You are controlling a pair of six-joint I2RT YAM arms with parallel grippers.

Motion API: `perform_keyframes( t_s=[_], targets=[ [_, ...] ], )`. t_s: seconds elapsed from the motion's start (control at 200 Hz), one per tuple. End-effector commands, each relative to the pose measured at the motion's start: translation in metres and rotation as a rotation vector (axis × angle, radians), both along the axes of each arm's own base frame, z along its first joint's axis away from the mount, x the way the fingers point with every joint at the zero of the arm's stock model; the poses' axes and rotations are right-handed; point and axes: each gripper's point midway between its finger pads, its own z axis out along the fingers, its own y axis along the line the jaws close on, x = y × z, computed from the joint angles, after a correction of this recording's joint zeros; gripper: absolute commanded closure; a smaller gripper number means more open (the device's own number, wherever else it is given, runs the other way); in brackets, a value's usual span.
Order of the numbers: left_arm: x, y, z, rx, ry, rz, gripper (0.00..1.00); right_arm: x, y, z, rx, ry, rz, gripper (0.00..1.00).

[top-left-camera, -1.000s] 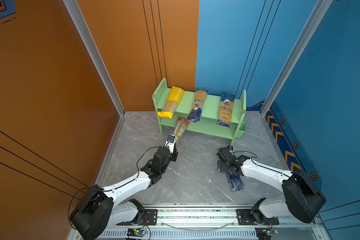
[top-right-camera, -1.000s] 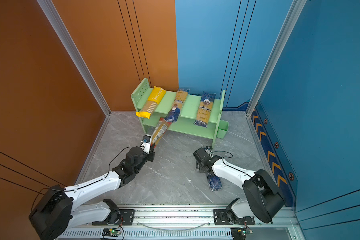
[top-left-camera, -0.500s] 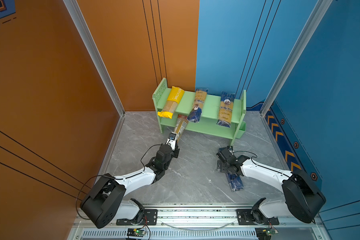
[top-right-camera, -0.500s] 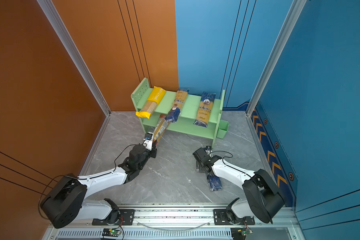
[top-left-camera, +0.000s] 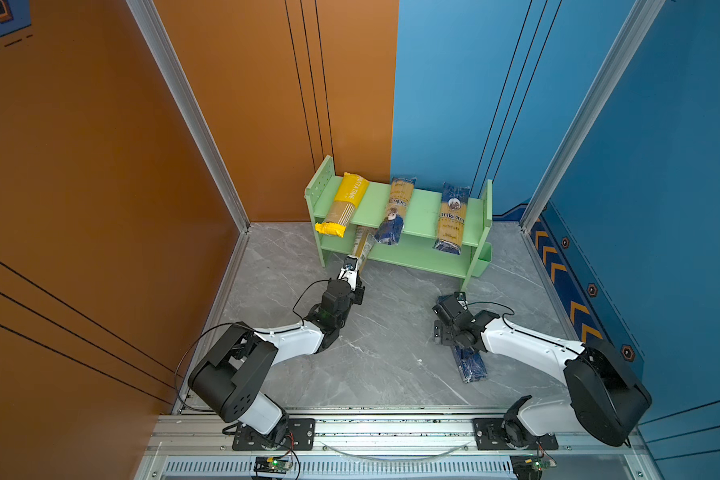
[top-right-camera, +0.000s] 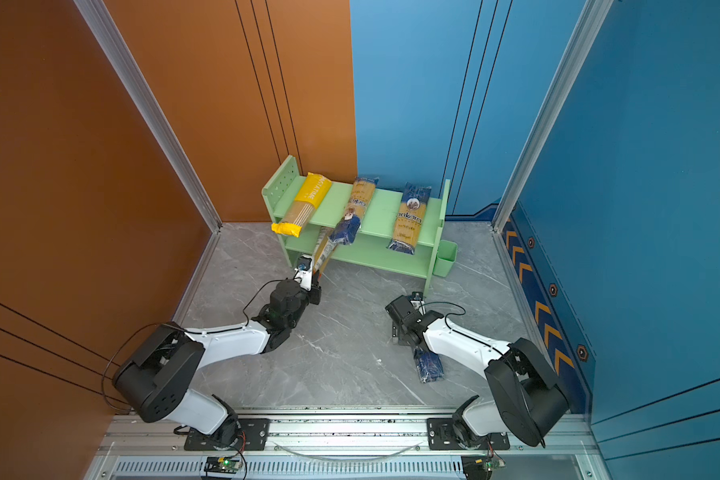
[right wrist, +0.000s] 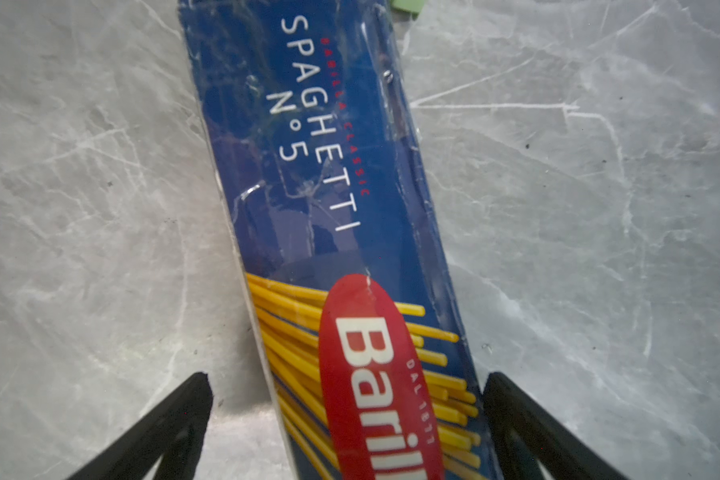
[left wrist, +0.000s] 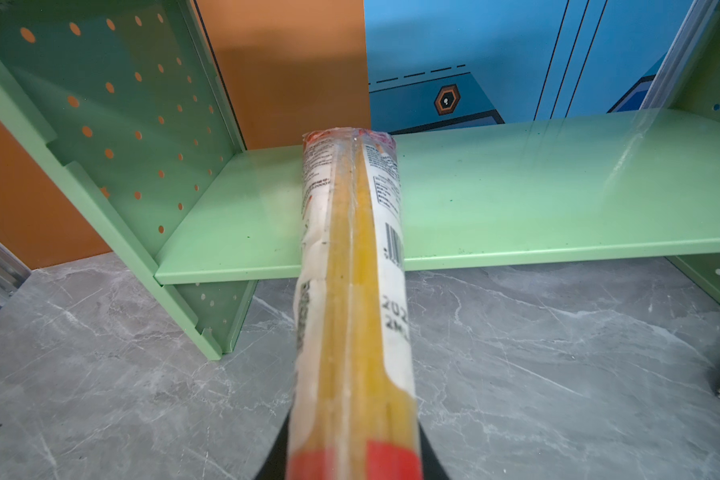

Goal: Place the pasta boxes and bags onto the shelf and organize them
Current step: 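Slide the red-topped bag onto the lower tier under the upper shelf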

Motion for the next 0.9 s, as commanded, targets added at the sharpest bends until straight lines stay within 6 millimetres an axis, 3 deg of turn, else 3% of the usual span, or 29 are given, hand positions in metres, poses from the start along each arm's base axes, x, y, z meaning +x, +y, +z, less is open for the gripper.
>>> perform_keyframes(
  t_s=[0.0,0.896],
  targets=[
    [0.017,0.000,0.081,-0.146,-0.243,0.030,1.00,0.005,0.003,0.008,0.003,-0.024,0.011,0.00],
    [0.050,-0.010,0.090,-0.169,-0.279,0.027,1.00,0.003,-0.004,0.009,0.003,-0.030,-0.002,0.00]
  ],
)
